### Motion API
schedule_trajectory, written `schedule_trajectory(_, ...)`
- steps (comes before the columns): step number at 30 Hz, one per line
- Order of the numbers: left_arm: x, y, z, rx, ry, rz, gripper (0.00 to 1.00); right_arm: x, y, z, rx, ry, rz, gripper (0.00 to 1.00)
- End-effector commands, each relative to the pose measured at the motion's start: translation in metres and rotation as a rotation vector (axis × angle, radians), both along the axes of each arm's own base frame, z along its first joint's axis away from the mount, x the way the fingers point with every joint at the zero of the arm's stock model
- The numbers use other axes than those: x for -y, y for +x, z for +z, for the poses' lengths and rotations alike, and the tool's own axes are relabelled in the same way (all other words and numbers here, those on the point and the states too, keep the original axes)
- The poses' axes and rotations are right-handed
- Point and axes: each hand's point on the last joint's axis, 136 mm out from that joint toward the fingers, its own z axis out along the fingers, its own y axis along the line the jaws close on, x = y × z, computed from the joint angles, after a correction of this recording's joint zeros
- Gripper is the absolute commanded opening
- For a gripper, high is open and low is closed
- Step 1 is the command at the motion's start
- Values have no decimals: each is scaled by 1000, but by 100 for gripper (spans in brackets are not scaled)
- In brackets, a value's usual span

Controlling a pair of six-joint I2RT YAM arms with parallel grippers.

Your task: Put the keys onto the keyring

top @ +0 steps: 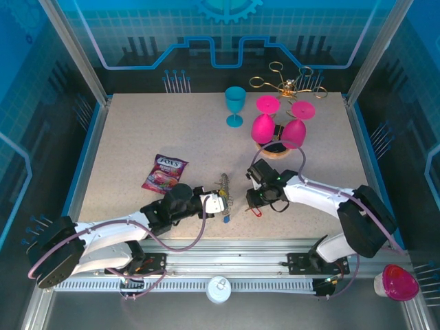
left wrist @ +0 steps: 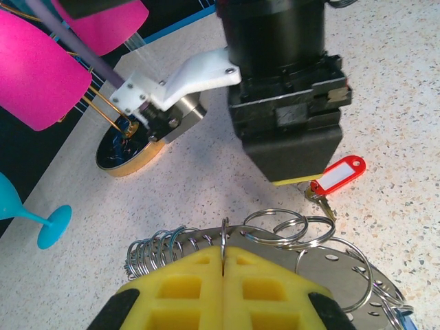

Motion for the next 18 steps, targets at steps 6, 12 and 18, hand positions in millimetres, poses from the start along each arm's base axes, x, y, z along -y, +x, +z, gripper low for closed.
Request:
schedule_trajectory(6, -6, 4, -7, -28, 29, 31, 0, -5, -15, -12, -39, 9, -5, 32)
schedule_trajectory(12, -7, 3, -6, -26, 31, 31, 0, -7, -9, -15, -32, -8, -2, 28)
schedule_trajectory(18, -7, 4, -6, -26, 31, 33, 0, -12, -8, -17, -34, -2, 4, 25)
